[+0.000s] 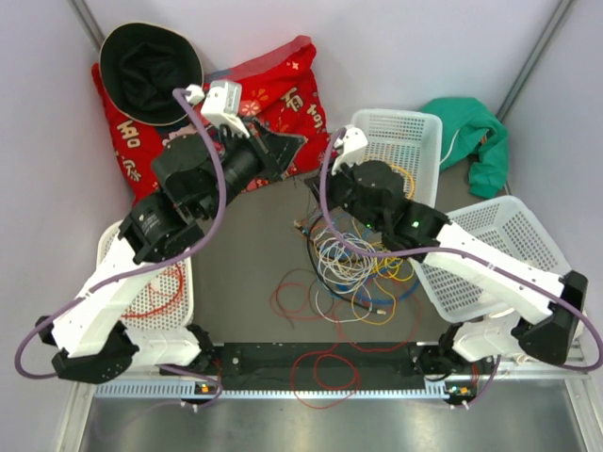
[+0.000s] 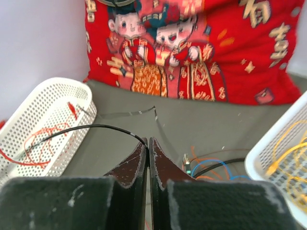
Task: Untangle the cables
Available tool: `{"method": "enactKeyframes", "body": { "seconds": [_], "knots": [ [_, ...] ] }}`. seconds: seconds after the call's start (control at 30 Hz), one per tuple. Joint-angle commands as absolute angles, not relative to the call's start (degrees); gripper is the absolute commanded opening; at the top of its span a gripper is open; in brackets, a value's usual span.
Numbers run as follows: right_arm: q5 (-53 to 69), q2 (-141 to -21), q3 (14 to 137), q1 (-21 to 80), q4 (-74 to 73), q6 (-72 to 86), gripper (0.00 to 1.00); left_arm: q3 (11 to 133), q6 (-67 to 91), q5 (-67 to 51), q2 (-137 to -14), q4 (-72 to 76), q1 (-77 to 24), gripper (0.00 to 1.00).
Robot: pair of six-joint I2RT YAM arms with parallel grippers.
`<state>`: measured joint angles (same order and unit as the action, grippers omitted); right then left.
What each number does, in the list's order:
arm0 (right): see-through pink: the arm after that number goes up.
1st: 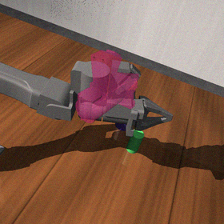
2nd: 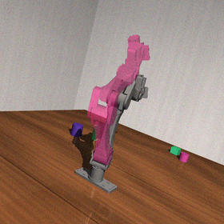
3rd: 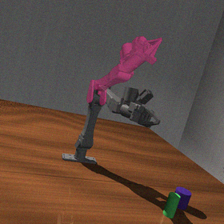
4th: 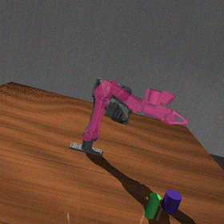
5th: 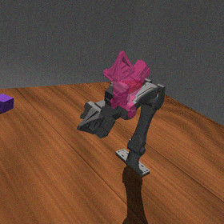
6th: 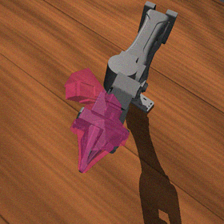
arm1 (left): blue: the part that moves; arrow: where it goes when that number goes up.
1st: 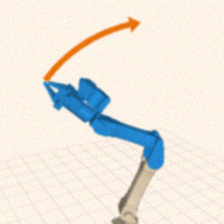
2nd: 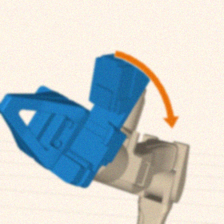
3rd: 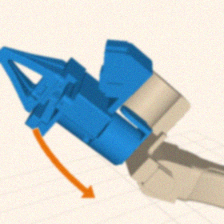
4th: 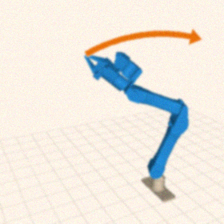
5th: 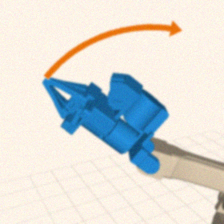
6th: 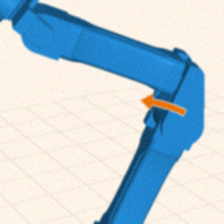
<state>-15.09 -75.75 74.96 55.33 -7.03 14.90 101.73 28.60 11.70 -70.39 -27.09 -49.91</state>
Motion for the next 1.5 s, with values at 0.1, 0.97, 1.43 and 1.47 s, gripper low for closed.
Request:
{"method": "enactKeyframes", "body": {
  "seconds": [0.1,0.97,1.43,1.47],
  "knots": [
    [-19.42,-67.24,94.64,55.37,-19.23,8.71,0.0,85.9,28.47,23.96,-60.05,-17.14,-49.83,0.32],
    [-48.85,-62.14,112.77,55.37,-28.67,-2.89,0.0,56.34,49.74,40.87,-47.55,-28.56,-49.83,0.99],
    [-62.57,-61.43,108.38,54.67,-17.15,-17.92,0.0,50.36,57.39,32.17,-49.48,-29.36,-49.83,0.99],
    [-63.1,-61.7,107.5,54.23,-15.92,-19.15,0.0,49.93,57.22,32.34,-49.66,-29.36,-49.83,0.99]
  ]
}}
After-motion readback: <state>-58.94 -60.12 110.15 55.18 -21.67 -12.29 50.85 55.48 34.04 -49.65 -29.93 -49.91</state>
